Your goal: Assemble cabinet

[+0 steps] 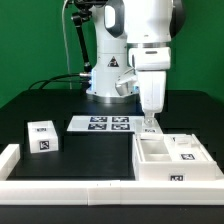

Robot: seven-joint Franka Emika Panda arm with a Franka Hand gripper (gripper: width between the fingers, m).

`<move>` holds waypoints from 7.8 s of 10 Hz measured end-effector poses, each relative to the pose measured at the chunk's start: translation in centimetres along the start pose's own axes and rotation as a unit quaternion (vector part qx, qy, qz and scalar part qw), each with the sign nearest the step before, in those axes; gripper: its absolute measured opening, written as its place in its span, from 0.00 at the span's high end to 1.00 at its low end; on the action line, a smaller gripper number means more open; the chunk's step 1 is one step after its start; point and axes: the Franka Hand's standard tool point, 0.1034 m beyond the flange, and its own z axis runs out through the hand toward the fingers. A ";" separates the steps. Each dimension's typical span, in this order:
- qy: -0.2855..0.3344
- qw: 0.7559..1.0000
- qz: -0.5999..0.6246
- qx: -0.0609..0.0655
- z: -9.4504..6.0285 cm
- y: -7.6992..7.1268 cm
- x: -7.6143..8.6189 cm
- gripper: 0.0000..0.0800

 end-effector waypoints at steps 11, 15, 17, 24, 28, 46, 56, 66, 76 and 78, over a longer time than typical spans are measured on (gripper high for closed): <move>-0.003 1.000 0.001 0.006 0.0 -0.1 0.1 0.92; 0.003 1.000 0.001 -0.007 -0.1 0.0 0.0 0.92; -0.002 1.000 -0.004 0.003 0.0 0.0 -0.4 0.91; -0.008 1.000 -0.002 0.013 -0.1 0.0 -0.3 0.91; -0.010 1.000 -0.002 0.014 -0.3 0.1 -0.3 0.91; -0.017 0.999 -0.002 0.027 -0.5 0.1 0.0 0.91; -0.014 0.999 -0.015 0.026 -0.1 0.0 -0.6 0.91; -0.020 0.999 -0.018 0.032 -0.5 -0.1 -0.6 0.91; -0.021 0.999 -0.021 0.033 -0.8 -0.1 -0.4 0.91; -0.016 0.999 -0.019 0.025 -0.7 -0.2 -0.2 0.91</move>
Offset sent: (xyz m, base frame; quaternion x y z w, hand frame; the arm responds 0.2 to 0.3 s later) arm 0.0000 0.0000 0.0000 0.0000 0.0000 0.0000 1.0000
